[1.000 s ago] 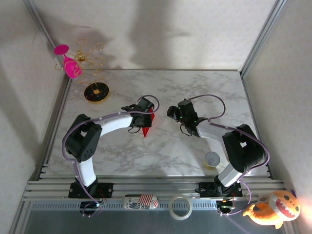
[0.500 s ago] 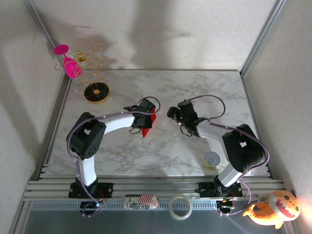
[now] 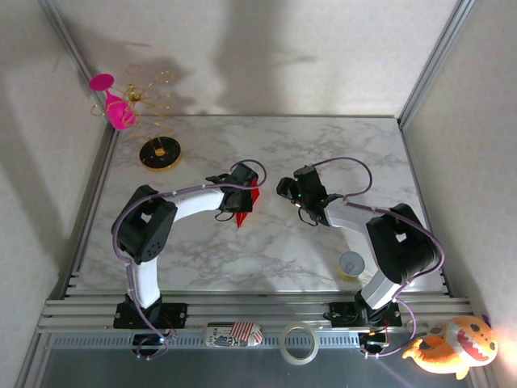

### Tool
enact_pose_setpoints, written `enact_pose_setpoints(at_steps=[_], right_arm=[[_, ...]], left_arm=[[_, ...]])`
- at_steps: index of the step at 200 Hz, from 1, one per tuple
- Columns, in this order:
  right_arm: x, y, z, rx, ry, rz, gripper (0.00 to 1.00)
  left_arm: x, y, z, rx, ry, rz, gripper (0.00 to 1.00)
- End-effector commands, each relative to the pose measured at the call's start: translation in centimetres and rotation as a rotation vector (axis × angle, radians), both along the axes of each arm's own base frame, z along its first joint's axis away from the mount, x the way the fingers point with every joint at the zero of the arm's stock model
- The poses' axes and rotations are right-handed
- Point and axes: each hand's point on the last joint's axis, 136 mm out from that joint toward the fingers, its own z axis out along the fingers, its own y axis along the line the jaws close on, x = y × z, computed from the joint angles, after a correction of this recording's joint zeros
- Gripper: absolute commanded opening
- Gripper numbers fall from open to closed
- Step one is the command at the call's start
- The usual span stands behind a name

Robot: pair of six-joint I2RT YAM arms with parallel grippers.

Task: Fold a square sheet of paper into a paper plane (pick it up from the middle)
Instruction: Move the paper plane to the top-center of the table.

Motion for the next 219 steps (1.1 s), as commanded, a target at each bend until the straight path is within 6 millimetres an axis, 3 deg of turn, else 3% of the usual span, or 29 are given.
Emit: enact_pose_setpoints(at_steps=[1, 58, 92, 141, 165, 187, 219], right_arm=[[0.6, 0.0, 0.4, 0.008, -0.005, -0.013, 0.72], [0.5, 0.0, 0.3, 0.008, -0.003, -0.01, 0.73], [0.5, -0.6, 0.8, 0.001, -0.016, -0.022, 0.73], [0.3, -2.2, 1.8, -0.026, -0.064, -0.035, 0.75], [0.1, -3.1, 2.4, -0.055, -0.101, -0.026, 0.83], [-0.3, -3.8, 3.2, -0.079, -0.144, -0.023, 0.98], [-0.5, -4.2, 4.3, -0.094, -0.187, 0.001, 0.99]], left_arm=[[0.1, 0.4, -0.6, 0.022, 0.022, 0.005, 0.21], [0.4, 0.4, -0.4, 0.026, 0.008, 0.014, 0.19], [1.7, 0.3, 1.5, 0.013, -0.061, 0.038, 0.12], [5.5, -0.4, 4.2, -0.015, -0.177, 0.088, 0.04], [7.9, -1.3, 3.9, -0.027, -0.189, 0.105, 0.04], [9.6, -2.3, 3.4, -0.024, -0.195, 0.106, 0.05], [11.4, -3.0, 2.5, 0.01, -0.196, 0.112, 0.06]])
